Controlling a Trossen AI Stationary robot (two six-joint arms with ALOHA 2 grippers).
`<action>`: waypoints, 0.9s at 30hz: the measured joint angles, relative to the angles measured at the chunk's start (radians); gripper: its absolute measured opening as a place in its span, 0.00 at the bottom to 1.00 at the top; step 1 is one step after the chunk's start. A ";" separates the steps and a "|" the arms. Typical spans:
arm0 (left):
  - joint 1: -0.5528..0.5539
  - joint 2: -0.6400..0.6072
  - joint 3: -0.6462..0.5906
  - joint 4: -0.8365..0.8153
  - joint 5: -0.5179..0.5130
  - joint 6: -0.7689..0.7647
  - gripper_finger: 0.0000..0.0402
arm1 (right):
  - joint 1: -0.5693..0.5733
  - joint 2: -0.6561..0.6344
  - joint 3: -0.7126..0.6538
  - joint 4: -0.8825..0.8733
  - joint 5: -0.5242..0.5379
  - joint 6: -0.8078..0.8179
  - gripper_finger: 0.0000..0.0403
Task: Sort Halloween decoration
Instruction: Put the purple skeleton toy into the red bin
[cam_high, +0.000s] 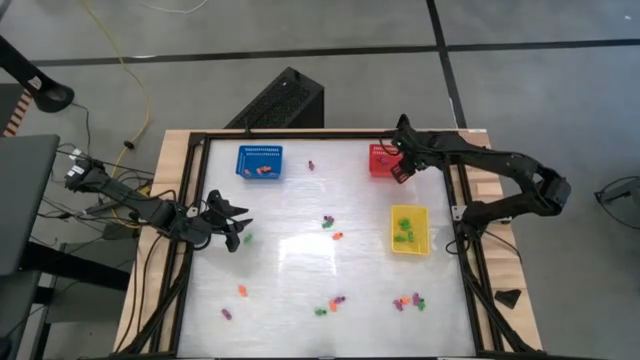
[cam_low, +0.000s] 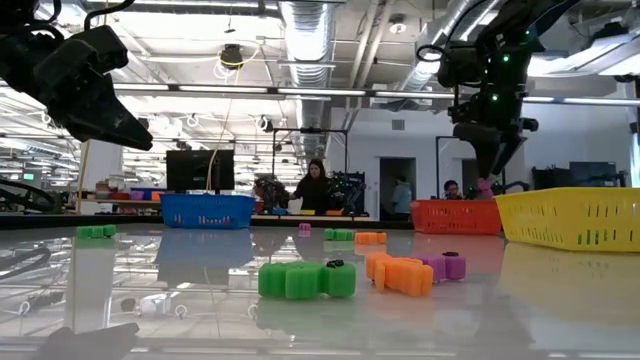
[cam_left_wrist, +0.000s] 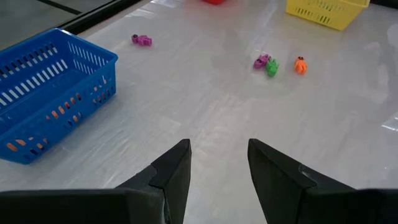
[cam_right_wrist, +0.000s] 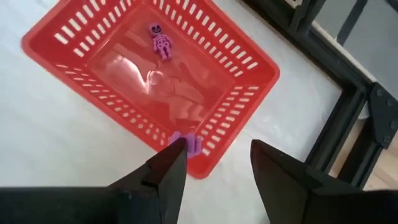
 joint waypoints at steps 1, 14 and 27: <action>0.000 0.000 0.000 0.000 0.000 0.000 0.37 | -0.001 0.000 -0.005 -0.003 -0.001 0.001 0.51; 0.000 0.000 0.000 0.000 0.019 0.006 0.37 | -0.002 0.001 -0.066 -0.058 -0.011 0.001 0.51; 0.000 0.000 0.000 0.000 0.018 0.006 0.37 | -0.002 0.001 -0.065 -0.072 -0.005 -0.003 0.51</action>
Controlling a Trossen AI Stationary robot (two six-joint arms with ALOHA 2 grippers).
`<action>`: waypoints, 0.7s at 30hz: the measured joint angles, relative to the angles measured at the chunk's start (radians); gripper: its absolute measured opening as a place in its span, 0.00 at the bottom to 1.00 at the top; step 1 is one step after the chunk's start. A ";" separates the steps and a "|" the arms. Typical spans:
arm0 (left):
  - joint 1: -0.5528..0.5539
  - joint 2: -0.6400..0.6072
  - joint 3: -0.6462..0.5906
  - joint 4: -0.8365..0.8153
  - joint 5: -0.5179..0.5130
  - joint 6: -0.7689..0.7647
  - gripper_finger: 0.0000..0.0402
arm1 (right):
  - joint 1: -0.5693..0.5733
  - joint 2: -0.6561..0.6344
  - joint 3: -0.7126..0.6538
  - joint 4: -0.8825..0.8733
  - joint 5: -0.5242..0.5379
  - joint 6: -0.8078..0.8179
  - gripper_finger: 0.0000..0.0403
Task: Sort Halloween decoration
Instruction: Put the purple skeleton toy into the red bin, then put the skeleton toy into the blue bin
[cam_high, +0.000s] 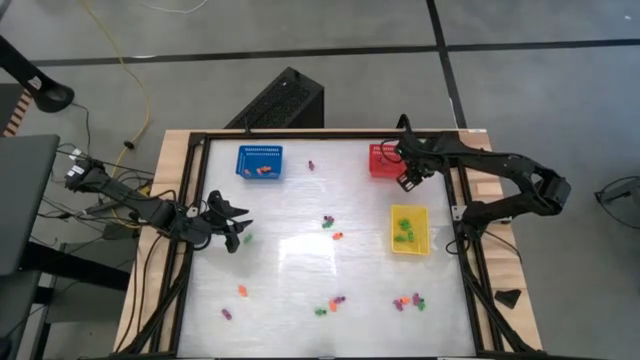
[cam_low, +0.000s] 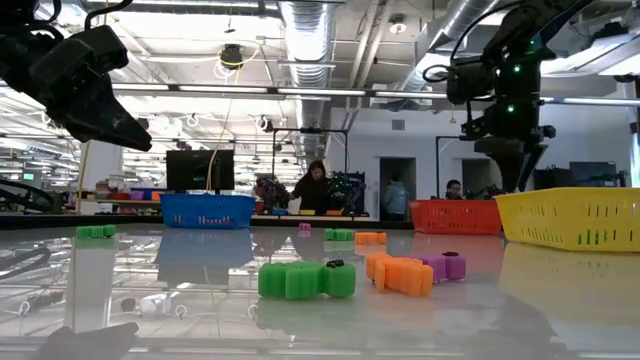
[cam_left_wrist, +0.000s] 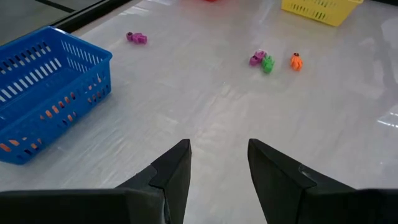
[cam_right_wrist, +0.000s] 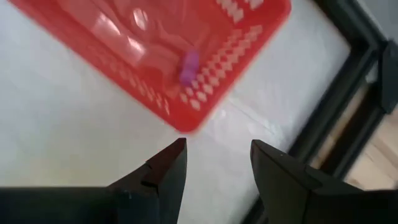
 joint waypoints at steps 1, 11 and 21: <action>0.000 0.000 0.000 0.000 0.000 0.000 0.37 | 0.000 0.000 0.000 0.022 0.000 0.000 0.51; 0.000 0.000 0.000 0.000 0.000 0.001 0.37 | 0.074 0.000 0.082 0.095 -0.122 0.025 0.51; 0.000 0.000 0.000 0.000 0.000 0.019 0.37 | 0.562 0.040 0.109 0.421 -0.228 0.129 0.51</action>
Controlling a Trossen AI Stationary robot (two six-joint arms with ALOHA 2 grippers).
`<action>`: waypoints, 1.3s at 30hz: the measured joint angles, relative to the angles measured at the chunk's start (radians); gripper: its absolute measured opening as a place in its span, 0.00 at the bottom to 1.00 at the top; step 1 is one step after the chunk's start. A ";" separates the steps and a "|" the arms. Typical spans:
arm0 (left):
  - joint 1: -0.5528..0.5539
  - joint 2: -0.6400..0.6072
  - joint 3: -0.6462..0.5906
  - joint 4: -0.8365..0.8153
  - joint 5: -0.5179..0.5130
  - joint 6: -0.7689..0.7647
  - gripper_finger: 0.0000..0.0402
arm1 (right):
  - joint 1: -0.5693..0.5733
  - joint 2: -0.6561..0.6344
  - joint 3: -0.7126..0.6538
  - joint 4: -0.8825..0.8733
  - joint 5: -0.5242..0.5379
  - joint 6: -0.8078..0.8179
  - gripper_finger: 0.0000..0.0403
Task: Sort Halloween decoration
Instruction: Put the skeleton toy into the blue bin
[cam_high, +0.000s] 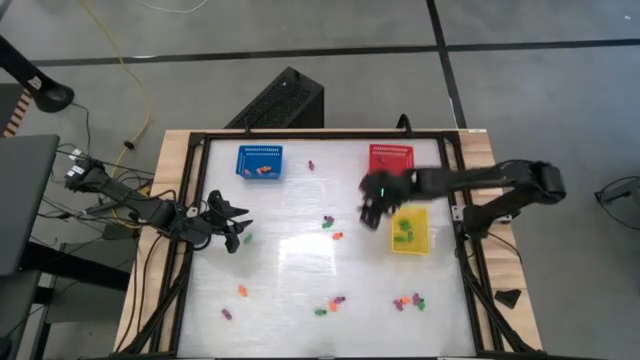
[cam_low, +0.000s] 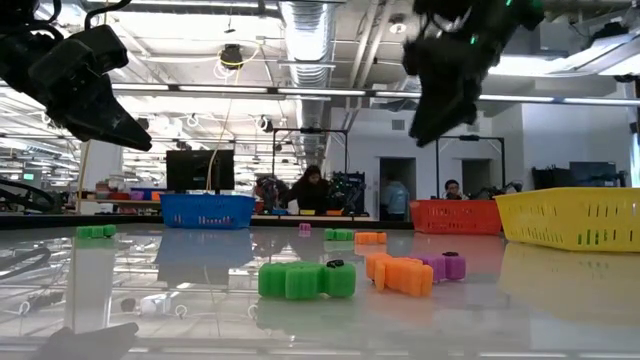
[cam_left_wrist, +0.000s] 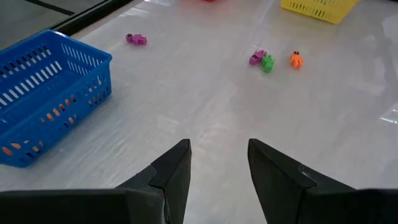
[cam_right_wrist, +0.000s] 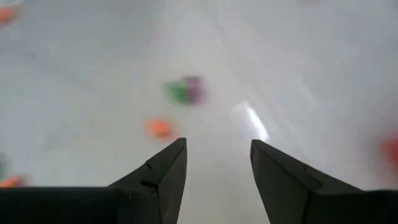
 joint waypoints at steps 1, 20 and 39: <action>0.000 0.000 0.000 0.000 0.000 0.000 0.37 | 0.066 0.019 -0.004 0.042 0.027 0.001 0.51; 0.000 0.000 0.000 0.000 0.003 0.000 0.37 | 0.344 0.469 -0.067 0.644 0.366 -0.040 0.51; 0.000 0.000 0.000 -0.028 -0.008 0.016 0.37 | 0.259 0.495 -0.233 0.869 0.274 -0.057 0.43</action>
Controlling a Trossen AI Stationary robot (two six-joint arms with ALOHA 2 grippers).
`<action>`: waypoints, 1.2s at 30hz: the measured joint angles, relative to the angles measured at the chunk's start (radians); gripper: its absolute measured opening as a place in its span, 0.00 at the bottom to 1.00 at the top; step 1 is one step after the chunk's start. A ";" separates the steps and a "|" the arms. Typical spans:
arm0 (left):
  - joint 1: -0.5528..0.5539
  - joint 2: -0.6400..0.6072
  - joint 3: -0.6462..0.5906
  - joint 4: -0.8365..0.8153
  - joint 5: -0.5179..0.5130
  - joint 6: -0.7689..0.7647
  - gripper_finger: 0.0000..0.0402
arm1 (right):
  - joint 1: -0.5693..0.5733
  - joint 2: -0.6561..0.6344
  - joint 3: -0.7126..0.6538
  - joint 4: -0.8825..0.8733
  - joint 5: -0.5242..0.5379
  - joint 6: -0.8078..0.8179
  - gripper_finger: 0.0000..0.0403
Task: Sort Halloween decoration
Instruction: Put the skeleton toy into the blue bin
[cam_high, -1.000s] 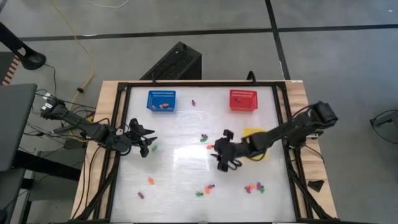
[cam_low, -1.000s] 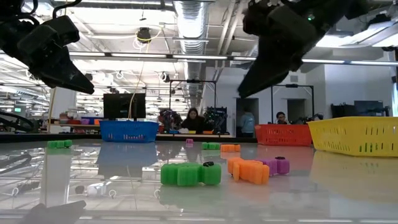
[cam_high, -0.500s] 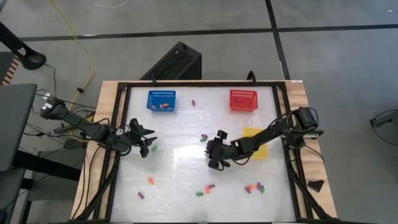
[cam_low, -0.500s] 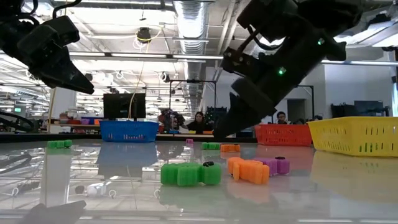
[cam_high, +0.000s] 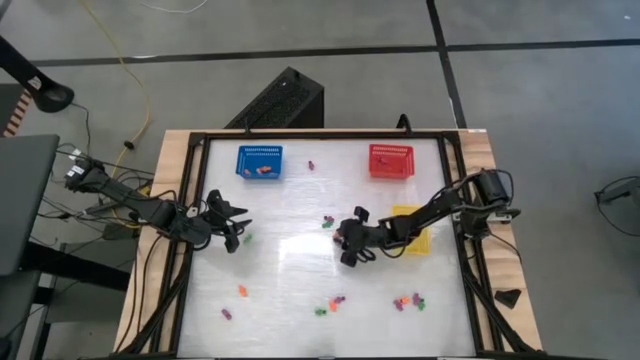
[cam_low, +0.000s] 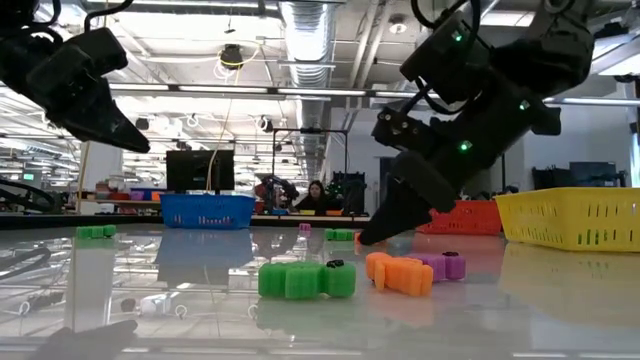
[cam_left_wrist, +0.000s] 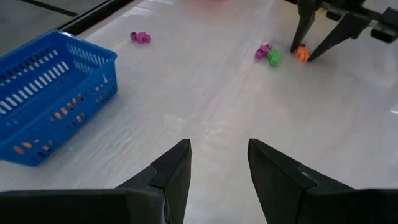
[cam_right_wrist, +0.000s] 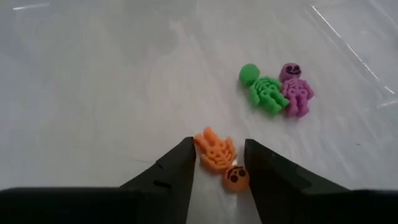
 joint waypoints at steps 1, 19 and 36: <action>0.000 0.000 0.000 -0.002 0.000 -0.002 0.37 | 0.000 -0.003 -0.004 0.001 0.001 0.004 0.40; 0.000 0.000 0.000 -0.006 -0.009 -0.007 0.37 | 0.008 -0.016 0.103 -0.014 -0.120 -0.030 0.16; 0.000 0.000 0.000 0.003 -0.017 -0.016 0.37 | -0.246 0.302 0.695 0.054 -0.171 -0.373 0.17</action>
